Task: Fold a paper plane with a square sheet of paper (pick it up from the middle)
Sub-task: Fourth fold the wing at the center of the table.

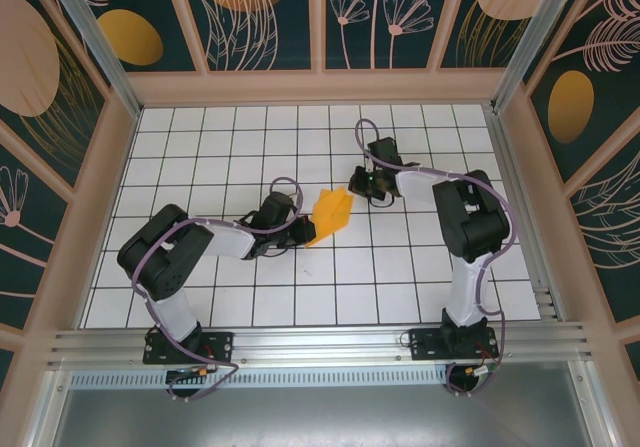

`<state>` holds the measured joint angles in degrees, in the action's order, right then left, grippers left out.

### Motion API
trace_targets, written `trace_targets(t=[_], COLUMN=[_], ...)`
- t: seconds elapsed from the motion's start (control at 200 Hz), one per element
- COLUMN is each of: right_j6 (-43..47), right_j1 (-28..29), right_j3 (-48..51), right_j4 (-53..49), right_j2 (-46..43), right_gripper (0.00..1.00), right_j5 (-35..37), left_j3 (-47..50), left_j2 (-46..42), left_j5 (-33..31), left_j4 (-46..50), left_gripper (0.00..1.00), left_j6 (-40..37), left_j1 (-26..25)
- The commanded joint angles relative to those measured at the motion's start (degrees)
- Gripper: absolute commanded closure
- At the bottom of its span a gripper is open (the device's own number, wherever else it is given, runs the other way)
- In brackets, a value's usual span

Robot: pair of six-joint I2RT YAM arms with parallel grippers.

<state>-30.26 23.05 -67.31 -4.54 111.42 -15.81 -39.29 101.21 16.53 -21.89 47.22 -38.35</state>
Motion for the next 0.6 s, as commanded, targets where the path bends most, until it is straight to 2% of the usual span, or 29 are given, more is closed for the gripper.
trace_targets(t=[0.0, 0.12, 0.33, 0.415, 0.595], right_j6=[0.60, 0.34, -0.57, -1.36, -4.44], right_j1=[1.23, 3.38, 7.50, 7.98, 9.38], right_j3=[1.67, 4.77, 7.39, 7.60, 9.31], right_j4=[0.06, 1.27, 0.89, 1.02, 3.47], right_j2=[-7.37, -11.05, -12.15, -11.23, -9.88], right_gripper=[0.88, 0.75, 0.64, 0.62, 0.59], right_j5=[3.42, 3.42, 2.31, 1.09, -1.92], left_j3=[-0.65, -2.17, 0.33, 1.89, 3.58], left_j2=[-2.50, -8.20, -13.04, -13.11, -10.69], left_j5=[1.89, -0.49, -5.33, -4.34, 0.05], left_j4=[8.93, 8.97, 9.37, 8.49, 4.41], left_gripper=[0.84, 0.69, 0.56, 0.51, 0.49], left_j6=[-1.21, -0.67, 0.91, 1.53, 2.70], left_j1=[-0.47, -0.38, 1.27, 2.22, 3.17])
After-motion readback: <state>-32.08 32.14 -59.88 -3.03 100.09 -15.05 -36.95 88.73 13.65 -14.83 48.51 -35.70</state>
